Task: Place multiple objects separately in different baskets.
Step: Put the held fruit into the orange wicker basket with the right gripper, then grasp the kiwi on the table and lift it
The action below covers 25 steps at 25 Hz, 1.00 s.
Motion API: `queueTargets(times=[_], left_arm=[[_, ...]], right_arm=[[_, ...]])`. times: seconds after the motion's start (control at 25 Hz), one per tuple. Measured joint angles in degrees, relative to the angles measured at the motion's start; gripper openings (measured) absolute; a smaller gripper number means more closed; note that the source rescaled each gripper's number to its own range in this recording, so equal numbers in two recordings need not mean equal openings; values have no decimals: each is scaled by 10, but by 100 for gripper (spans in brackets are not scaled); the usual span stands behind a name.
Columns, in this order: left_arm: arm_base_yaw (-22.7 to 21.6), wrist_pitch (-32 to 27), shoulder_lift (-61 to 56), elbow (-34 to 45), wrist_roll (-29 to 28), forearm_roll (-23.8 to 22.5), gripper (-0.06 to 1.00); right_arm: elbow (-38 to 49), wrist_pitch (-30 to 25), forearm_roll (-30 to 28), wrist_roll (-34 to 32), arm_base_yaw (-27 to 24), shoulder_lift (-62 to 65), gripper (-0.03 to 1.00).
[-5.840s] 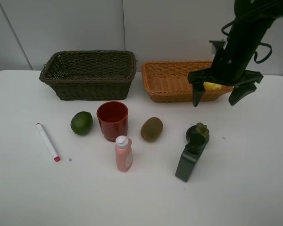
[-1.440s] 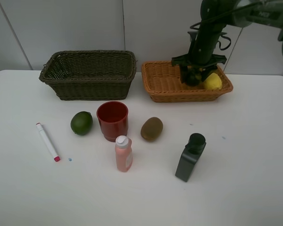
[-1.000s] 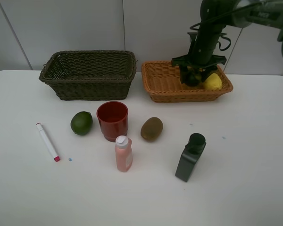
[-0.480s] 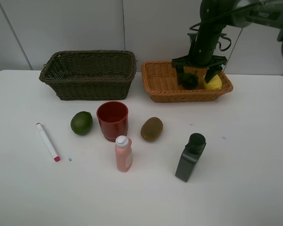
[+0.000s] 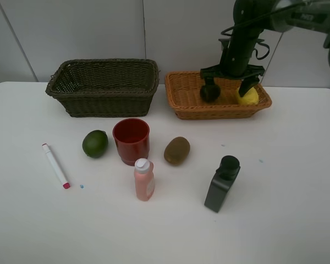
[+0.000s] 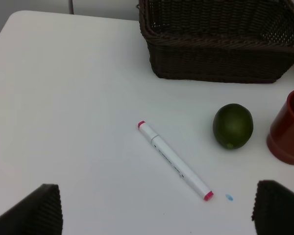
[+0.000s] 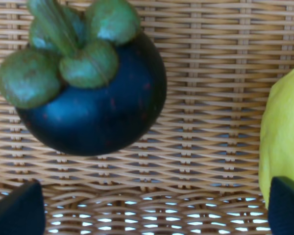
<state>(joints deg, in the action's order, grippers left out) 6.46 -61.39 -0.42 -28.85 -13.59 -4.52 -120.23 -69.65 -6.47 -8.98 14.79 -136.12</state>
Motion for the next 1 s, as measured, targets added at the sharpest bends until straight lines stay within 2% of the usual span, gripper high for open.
queueTargets(times=[0.4,0.84,1.0], left_arm=[[0,0,0,0,0,0,100],[0,0,0,0,0,0,100],[0,0,0,0,0,0,100]], right_arm=[[0,-2,1,-10,5,49,100],[0,-3,2,-106,33,155,100],[53,-2,1,-160,52,213,100]])
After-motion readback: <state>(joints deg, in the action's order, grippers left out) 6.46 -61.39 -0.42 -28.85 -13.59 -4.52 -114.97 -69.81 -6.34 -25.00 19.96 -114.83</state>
